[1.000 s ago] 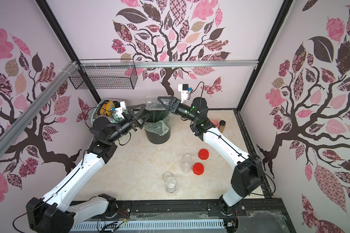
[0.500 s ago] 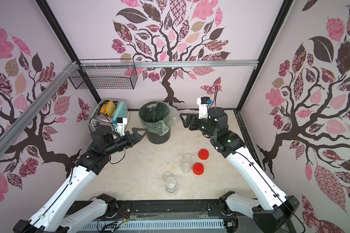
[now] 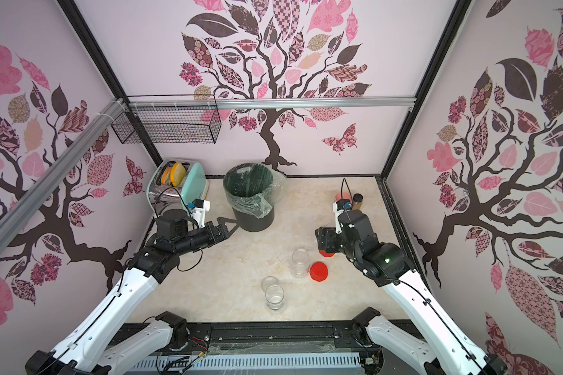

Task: Empty expired oatmeal from jars
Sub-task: Place the jar at the center of the board.

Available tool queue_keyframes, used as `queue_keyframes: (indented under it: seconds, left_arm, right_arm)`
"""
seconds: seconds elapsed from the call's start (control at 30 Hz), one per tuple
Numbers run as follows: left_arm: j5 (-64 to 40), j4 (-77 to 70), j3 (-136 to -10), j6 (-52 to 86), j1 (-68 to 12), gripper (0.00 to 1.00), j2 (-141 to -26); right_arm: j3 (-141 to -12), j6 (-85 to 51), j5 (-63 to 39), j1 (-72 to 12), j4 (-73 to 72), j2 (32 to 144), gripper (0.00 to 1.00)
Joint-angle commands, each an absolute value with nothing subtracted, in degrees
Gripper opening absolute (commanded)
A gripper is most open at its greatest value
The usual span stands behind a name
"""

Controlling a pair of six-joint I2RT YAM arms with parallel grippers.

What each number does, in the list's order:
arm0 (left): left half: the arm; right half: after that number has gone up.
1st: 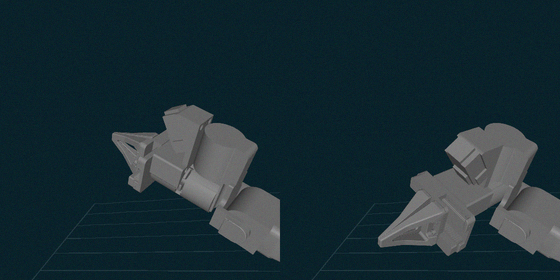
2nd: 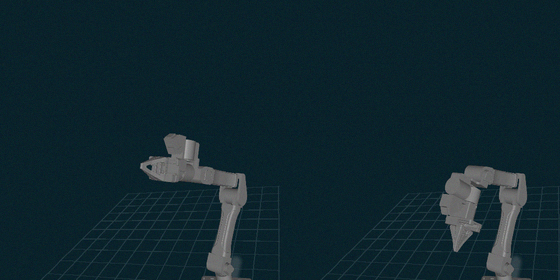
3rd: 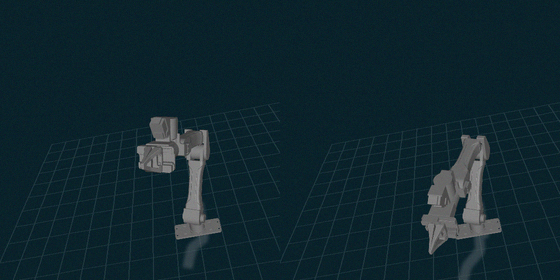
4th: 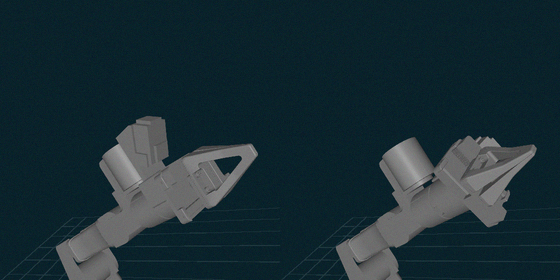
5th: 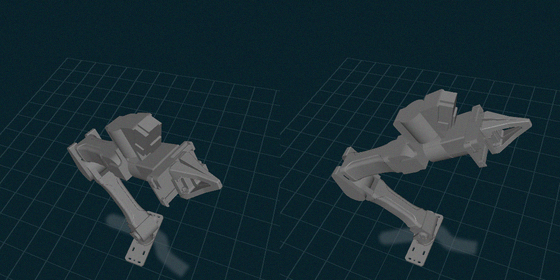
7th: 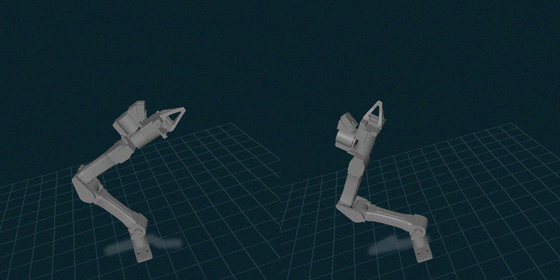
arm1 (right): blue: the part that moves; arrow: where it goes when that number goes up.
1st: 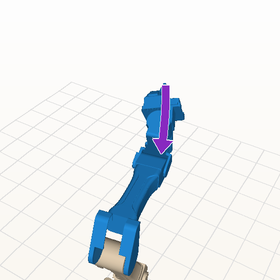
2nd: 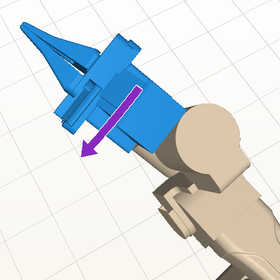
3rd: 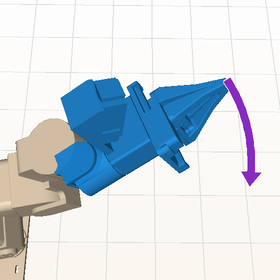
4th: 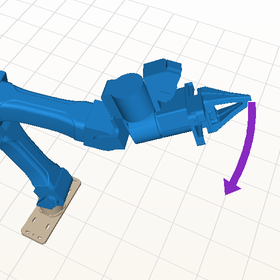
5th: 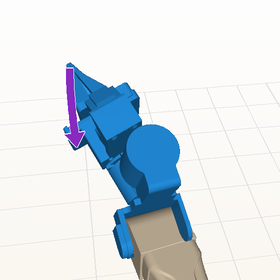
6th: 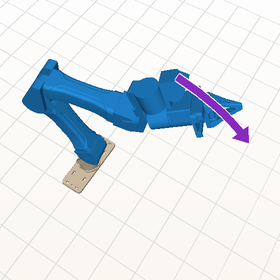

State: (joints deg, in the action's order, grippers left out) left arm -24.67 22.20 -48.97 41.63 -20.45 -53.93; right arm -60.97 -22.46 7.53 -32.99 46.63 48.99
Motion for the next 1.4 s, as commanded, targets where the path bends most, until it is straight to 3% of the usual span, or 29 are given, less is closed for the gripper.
queue_keyframes:
  seconds: [0.0, 0.4, 0.63, 1.17, 1.37]
  left_arm:
    - [-24.3, 22.0, -47.6, 40.2, -20.1, 0.98, -52.5]
    - [-22.9, 21.9, -44.1, 40.4, -20.1, 0.98, -50.2]
    - [-22.2, 22.1, -42.9, 40.0, -20.1, 0.98, -49.8]
    - [-21.4, 22.1, -42.5, 38.8, -19.9, 0.98, -50.6]
    - [-21.4, 21.7, -42.2, 38.9, -19.9, 0.98, -50.7]
  right_arm:
    - [-58.9, -26.8, 10.8, -37.0, 51.6, 45.7, 0.51]
    - [-42.2, -39.2, 18.9, -59.3, 47.2, 39.0, 0.49]
    - [-38.3, -42.2, 24.0, -70.5, 42.8, 43.4, 0.51]
    - [-32.9, -44.9, 19.4, -71.8, 37.5, 48.8, 0.62]
    - [-33.2, -44.1, 19.7, -71.8, 37.3, 48.2, 0.74]
